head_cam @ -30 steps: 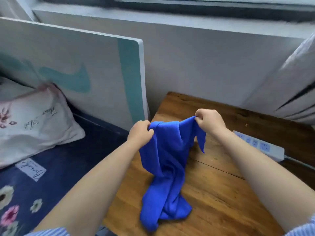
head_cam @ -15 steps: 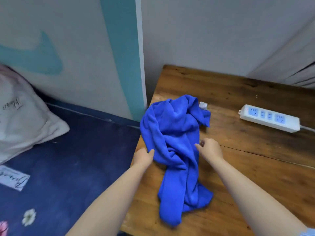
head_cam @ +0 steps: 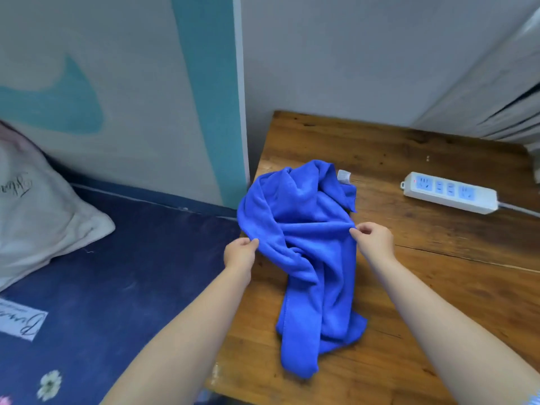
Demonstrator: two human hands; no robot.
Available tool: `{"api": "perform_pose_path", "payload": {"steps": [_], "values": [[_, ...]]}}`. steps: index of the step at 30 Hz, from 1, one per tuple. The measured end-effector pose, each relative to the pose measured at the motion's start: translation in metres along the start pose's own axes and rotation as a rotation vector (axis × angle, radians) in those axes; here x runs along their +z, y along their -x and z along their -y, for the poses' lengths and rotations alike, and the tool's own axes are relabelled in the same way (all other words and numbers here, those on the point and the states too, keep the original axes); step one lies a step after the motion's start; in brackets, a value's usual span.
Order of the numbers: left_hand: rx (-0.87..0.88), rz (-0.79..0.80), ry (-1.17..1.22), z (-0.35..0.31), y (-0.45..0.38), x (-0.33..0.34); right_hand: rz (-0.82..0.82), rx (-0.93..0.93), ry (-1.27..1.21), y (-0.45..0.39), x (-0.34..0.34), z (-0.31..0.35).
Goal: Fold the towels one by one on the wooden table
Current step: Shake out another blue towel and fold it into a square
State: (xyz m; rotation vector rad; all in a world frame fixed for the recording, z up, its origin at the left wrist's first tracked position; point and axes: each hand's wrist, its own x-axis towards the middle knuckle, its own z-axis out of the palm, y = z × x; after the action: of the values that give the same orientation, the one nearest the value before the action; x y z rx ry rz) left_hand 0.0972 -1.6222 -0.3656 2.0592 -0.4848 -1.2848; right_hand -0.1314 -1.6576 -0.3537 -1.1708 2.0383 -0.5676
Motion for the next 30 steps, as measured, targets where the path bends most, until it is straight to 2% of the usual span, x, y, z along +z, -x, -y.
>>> {"api": "perform_pose_path", "payload": {"steps": [5,9,15,20,24,27,30], "values": [[0.296,0.039,0.02,-0.069,0.026,-0.018,-0.104,-0.108,-0.225,0.012,-0.074,0.042],[0.407,0.071,0.186,-0.136,0.057,-0.031,-0.175,-0.151,-0.429,0.016,-0.143,0.073],[0.538,0.184,0.295,-0.219,0.104,-0.033,-0.145,-0.168,-0.573,0.016,-0.229,0.126],[0.569,0.248,0.501,-0.291,0.142,-0.013,-0.281,-0.256,-0.756,0.004,-0.272,0.188],[0.632,0.247,0.678,-0.326,0.156,-0.009,-0.388,-0.331,-0.877,0.006,-0.302,0.212],[0.586,0.212,0.706,-0.322,0.148,-0.015,-0.407,-0.336,-0.862,0.012,-0.308,0.198],[0.513,0.197,0.634,-0.293,0.13,-0.022,-0.34,-0.276,-0.812,0.017,-0.295,0.167]]}}
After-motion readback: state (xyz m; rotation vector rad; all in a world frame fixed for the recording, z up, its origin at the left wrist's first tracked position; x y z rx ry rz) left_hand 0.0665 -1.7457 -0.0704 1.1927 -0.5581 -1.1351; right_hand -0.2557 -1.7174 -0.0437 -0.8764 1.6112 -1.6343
